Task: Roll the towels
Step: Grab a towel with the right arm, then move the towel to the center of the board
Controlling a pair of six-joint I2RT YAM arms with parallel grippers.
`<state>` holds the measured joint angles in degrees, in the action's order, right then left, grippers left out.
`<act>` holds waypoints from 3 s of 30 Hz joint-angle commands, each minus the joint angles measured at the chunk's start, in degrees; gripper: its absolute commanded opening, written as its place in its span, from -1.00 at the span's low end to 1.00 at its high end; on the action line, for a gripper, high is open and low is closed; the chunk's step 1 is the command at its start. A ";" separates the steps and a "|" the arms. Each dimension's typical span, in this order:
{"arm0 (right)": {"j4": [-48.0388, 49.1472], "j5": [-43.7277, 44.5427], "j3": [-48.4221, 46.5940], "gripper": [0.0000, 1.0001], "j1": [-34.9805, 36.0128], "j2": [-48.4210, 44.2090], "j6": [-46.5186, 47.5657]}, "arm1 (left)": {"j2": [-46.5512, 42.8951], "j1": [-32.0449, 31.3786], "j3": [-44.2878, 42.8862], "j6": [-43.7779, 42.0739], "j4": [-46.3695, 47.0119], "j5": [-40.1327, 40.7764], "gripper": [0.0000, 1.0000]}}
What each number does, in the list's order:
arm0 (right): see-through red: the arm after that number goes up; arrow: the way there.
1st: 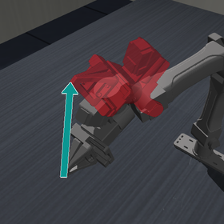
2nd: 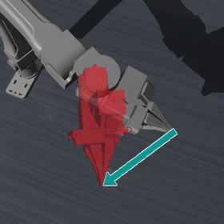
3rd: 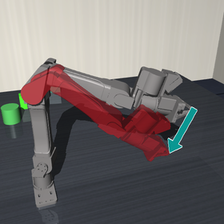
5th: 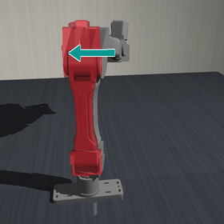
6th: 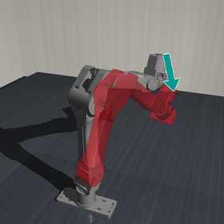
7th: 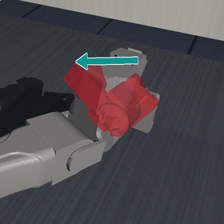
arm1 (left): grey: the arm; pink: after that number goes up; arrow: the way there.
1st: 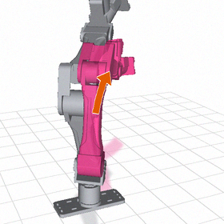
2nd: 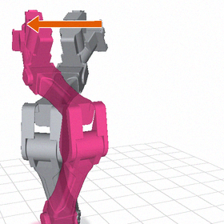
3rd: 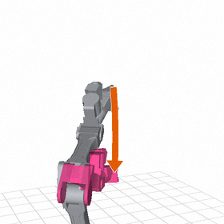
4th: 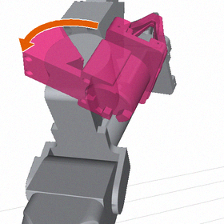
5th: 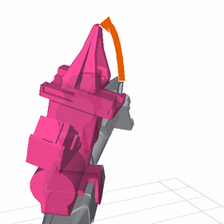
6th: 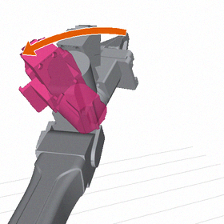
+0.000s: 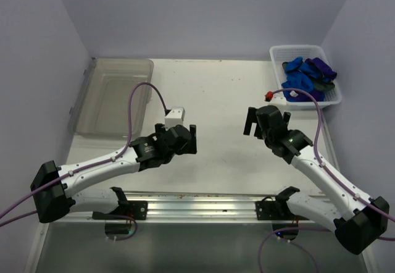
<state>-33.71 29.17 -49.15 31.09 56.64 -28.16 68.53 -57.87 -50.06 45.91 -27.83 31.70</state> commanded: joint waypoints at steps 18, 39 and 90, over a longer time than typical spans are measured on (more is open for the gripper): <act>5.73 -11.54 -6.83 0.73 -21.28 12.86 1.54 | 2.75 1.18 -0.65 0.49 5.78 -10.43 0.99; 2.52 -13.97 -50.42 0.49 -43.75 52.76 -3.13 | 5.91 1.18 -1.62 -0.73 5.33 -14.56 0.99; 3.31 -28.64 -67.11 -1.00 -32.77 26.85 -0.76 | 7.14 1.53 0.85 3.83 2.62 -13.08 0.99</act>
<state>-30.00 2.92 -110.78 -5.17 85.41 -31.38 75.31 -56.90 -46.72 47.29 -23.86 15.94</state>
